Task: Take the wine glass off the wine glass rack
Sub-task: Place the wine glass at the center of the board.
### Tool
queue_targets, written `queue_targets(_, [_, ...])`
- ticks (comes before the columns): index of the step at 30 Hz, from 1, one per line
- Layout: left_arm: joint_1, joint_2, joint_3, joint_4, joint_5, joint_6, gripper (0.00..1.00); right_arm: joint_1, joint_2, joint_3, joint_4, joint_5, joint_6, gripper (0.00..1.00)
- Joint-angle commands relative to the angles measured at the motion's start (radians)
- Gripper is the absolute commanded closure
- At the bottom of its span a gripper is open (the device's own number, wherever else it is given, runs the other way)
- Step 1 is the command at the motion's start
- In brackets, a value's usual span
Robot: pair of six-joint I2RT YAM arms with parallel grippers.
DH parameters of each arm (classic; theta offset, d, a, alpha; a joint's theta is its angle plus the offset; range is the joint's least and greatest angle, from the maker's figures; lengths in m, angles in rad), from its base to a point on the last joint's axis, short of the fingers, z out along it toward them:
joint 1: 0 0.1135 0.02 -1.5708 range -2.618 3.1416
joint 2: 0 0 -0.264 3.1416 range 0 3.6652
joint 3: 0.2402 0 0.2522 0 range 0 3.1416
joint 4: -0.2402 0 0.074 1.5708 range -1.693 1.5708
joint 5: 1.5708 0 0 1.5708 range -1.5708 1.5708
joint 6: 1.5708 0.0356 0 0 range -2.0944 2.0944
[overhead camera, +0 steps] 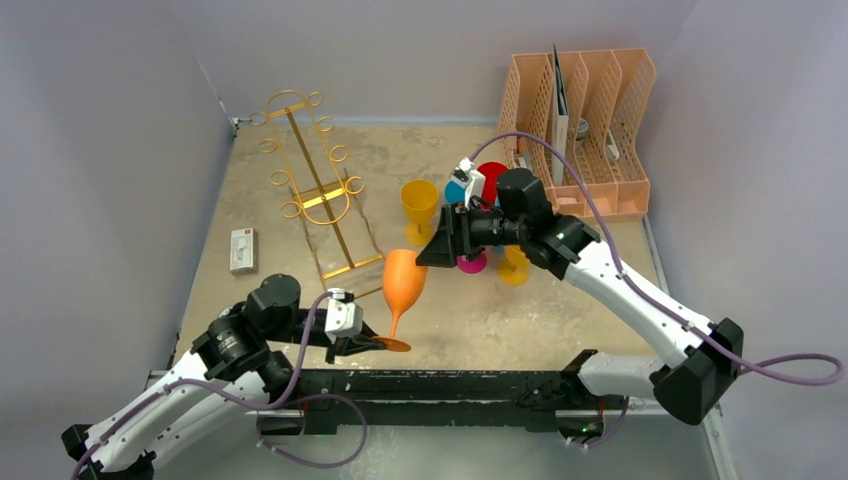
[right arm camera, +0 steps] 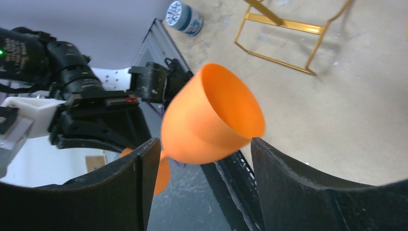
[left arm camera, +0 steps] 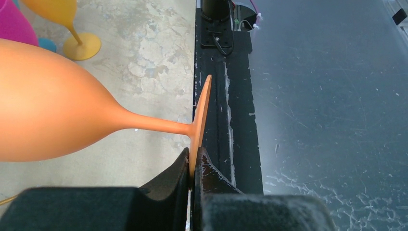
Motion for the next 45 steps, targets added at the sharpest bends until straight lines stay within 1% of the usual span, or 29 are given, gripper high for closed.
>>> queue_targets(1, [0.001,0.022,0.008,0.017,0.056,0.063,1.00,0.000,0.041,0.088,0.033,-0.137,0.003,0.29])
queue_targets(5, [0.001,0.019,0.009,0.017,0.068,0.067,1.00,0.000,0.093,0.134,0.012,-0.199,-0.010,0.28])
queue_targets(9, [0.001,-0.013,0.006,0.021,0.066,0.067,1.00,0.000,0.149,0.191,-0.073,-0.267,-0.037,0.29])
queue_targets(13, [0.001,-0.036,0.003,0.026,0.064,0.068,1.00,0.002,0.187,0.225,-0.119,-0.312,-0.042,0.41])
queue_targets(14, [0.001,-0.037,0.004,0.025,0.064,0.068,1.00,0.003,0.193,0.230,-0.128,-0.336,-0.054,0.43])
queue_targets(15, [0.001,-0.029,0.005,0.024,0.064,0.068,1.00,0.002,0.198,0.226,-0.120,-0.401,-0.043,0.48])
queue_targets(18, [0.001,-0.022,0.006,0.021,0.060,0.068,1.00,0.003,0.193,0.218,-0.114,-0.455,-0.037,0.52])
queue_targets(22, [0.001,-0.024,0.008,0.020,0.053,0.067,1.00,0.004,0.207,0.224,-0.129,-0.577,-0.016,0.58])
queue_targets(27, [0.001,-0.043,0.008,0.019,0.031,0.068,1.00,0.011,0.196,0.210,-0.132,-0.585,-0.019,0.68])
queue_targets(31, [0.001,-0.052,0.009,0.016,0.012,0.067,1.00,0.028,0.205,0.209,-0.130,-0.626,-0.022,0.69])
queue_targets(34, [0.001,-0.052,0.011,0.014,-0.001,0.064,1.00,0.035,0.203,0.209,-0.143,-0.625,-0.034,0.71])
queue_targets(38, [0.001,-0.049,0.011,0.012,-0.003,0.061,1.00,0.035,0.194,0.205,-0.149,-0.614,-0.041,0.82])
queue_targets(42, [0.001,-0.040,0.014,0.012,-0.002,0.058,1.00,0.035,0.186,0.202,-0.148,-0.590,-0.040,0.99])
queue_targets(45, [0.001,-0.039,0.017,0.009,-0.009,0.056,1.00,0.035,0.184,0.200,-0.149,-0.580,-0.040,1.00])
